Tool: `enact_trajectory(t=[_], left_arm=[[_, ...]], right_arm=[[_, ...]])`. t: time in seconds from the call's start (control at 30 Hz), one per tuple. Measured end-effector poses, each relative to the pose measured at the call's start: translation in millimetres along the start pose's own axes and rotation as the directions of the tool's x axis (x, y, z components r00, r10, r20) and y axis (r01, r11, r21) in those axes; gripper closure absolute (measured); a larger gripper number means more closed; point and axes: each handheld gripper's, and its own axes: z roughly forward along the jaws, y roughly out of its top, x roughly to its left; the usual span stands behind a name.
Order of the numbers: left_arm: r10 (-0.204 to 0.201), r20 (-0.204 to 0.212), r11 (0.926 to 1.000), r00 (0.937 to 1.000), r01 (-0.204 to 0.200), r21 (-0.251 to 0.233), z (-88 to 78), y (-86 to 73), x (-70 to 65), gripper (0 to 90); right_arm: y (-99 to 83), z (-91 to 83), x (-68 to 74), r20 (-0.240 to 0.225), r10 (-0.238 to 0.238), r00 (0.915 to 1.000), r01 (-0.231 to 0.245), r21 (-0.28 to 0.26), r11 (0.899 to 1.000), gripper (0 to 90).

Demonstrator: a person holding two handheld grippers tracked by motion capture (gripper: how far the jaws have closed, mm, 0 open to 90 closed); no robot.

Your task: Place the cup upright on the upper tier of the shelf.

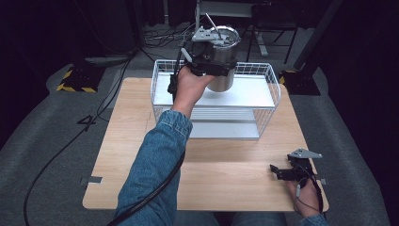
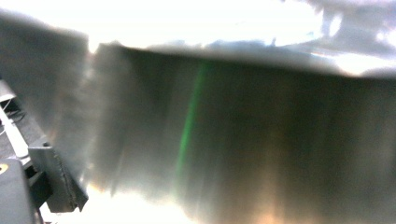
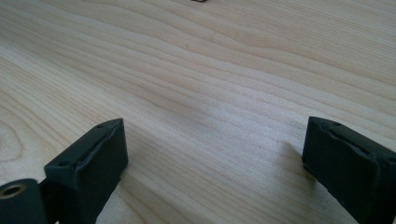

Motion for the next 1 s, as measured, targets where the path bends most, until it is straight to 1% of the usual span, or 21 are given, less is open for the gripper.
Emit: enact_trajectory(t=[0.13, 0.27, 0.4, 0.47, 0.6, 0.67, 0.8, 0.93, 1.0], left_arm=[[-0.006, -0.025, 0.9999, 0.9997, 0.007, 0.016, 5.4, -4.5, 7.8, 3.6], [-0.009, -0.03, 0.9998, 0.9995, 0.01, 0.019, 7.7, -8.3, 12.3, 3.6], [-0.002, -0.027, 0.9996, 0.9996, 0.003, 0.029, 9.3, -12.6, 17.6, 3.6], [-0.01, -0.024, 0.9996, 0.9997, 0.01, 0.028, 10.5, -14.9, 20.2, 3.6], [-0.006, -0.014, 0.9994, 0.9999, 0.006, 0.033, 12.2, -18.0, 24.3, 3.6], [0.007, -0.004, 0.9992, 1.0, -0.007, 0.038, 13.2, -19.9, 26.6, 3.6], [0.008, 0.001, 0.9991, 1.0, -0.008, 0.041, 14.4, -22.5, 28.4, 3.6], [-0.005, 0.006, 0.9992, 1.0, 0.005, 0.04, 16.6, -26.0, 30.5, 3.6], [-0.005, 0.01, 0.999, 0.9999, 0.004, 0.044, 17.5, -26.7, 31.0, 3.6]], right_arm=[[0.0, -0.1, 0.2, -0.001, 0.003, 1.0, -0.003, 0.002, 1.0, 7.1], [0.0, -0.1, 0.3, -0.001, 0.004, 1.0, -0.004, 0.002, 1.0, 7.1], [0.0, 0.0, 0.0, 0.0, 0.0, 1.0, 0.0, 0.0, 1.0, 7.1], [0.0, -0.1, 0.3, -0.001, 0.004, 1.0, -0.004, 0.002, 1.0, 7.1], [0.0, 0.0, 0.0, 0.0, 0.001, 1.0, -0.001, 0.0, 1.0, 7.1], [0.0, 0.0, 0.1, 0.0, 0.002, 1.0, -0.002, 0.001, 1.0, 7.1], [0.0, 0.0, 0.0, 0.0, 0.0, 1.0, 0.0, -0.001, 1.0, 7.1], [0.0, 0.0, 0.4, -0.001, 0.005, 1.0, -0.005, 0.001, 1.0, 7.1], [0.0, -0.1, 0.4, -0.001, 0.005, 1.0, -0.005, 0.001, 1.0, 7.1]])
